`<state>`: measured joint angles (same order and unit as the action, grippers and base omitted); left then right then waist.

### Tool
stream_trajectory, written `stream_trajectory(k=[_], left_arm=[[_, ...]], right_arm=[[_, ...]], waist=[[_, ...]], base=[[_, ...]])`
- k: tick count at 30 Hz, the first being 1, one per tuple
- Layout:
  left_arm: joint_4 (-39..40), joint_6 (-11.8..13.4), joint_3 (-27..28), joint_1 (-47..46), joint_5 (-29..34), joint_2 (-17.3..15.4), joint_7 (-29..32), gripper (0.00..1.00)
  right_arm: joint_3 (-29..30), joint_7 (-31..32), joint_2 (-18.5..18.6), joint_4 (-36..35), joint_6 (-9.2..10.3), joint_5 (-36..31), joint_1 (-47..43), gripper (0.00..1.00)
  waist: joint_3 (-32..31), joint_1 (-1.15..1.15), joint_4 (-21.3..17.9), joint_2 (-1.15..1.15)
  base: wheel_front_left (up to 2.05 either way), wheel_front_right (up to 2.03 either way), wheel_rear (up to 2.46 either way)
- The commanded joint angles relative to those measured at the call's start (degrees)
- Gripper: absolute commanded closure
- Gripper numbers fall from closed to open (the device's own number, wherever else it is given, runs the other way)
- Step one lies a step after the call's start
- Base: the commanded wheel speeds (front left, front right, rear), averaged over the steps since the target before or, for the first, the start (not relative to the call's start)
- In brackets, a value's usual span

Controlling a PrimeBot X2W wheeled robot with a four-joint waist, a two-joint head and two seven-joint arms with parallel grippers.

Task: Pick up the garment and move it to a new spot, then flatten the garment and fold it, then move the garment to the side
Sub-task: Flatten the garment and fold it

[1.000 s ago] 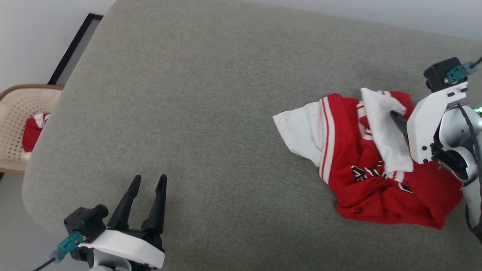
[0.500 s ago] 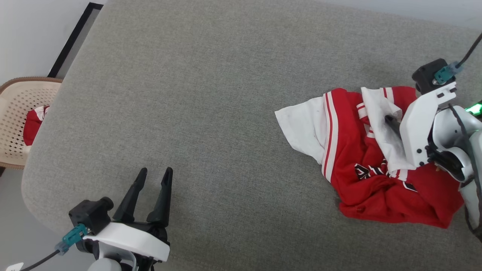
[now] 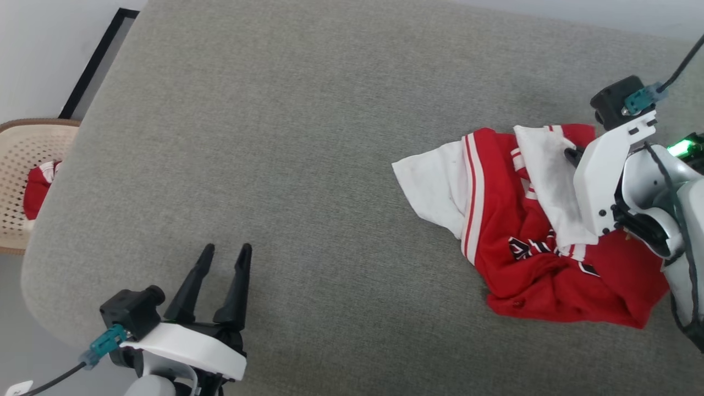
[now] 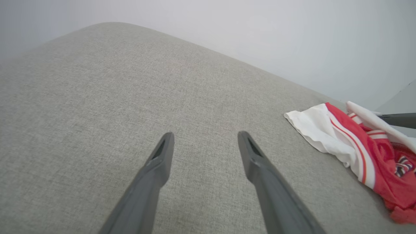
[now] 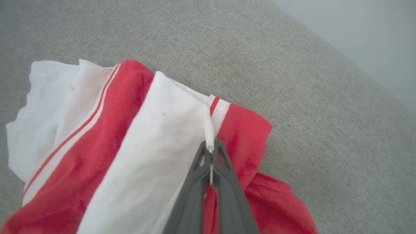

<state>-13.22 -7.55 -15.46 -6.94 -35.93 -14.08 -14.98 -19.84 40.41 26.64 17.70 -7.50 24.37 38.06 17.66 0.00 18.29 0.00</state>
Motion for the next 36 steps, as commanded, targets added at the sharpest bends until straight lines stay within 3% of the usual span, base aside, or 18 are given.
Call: stream_trajectory(k=[1, 6, 14, 19, 30, 36], left_arm=[[0.06, 0.12, 0.38, -0.55, -0.4, -0.27, -0.29, 0.0], [0.37, 0.12, 0.96, 0.25, 0.08, -1.07, -0.29, 0.0], [1.78, 0.13, 0.37, -0.95, -0.03, -2.01, -0.29, 0.0], [2.34, 0.13, -0.5, -1.73, -0.52, -2.93, -0.29, 0.0], [2.28, 0.13, -1.42, -4.15, -1.12, -4.76, -0.29, 0.0], [2.24, 0.13, -1.32, -4.62, -0.84, -5.51, -0.29, 0.0]], right_arm=[[0.59, -0.68, -0.08, 0.36, 0.02, 0.29, 0.35, 1.0], [4.29, -2.09, 1.56, 0.06, 0.02, -0.03, -1.53, 1.0], [15.19, 0.42, 8.89, -3.62, 0.01, -2.8, -9.91, 1.0], [22.36, 0.75, 10.78, -5.94, 0.02, -4.76, -13.51, 1.0], [38.22, -3.64, 6.0, -1.58, 0.02, -14.81, -16.05, 1.0], [43.2, -7.43, 1.7, 1.2, 0.02, -20.42, -14.54, 1.0]], waist=[[-0.11, 0.0, -0.49, 0.0], [-0.86, 0.0, -2.73, 0.0], [-0.4, 0.0, -5.57, 0.0], [1.47, 0.0, -6.86, 0.0], [3.58, 0.0, -6.96, 0.0], [3.66, 0.0, -7.1, 0.0]], base=[[0.0, 0.0, 0.0], [0.0, 0.0, 0.0], [0.0, 0.0, 0.0], [0.0, 0.0, 0.0], [0.0, 0.0, 0.0], [0.0, 0.0, 0.0]])
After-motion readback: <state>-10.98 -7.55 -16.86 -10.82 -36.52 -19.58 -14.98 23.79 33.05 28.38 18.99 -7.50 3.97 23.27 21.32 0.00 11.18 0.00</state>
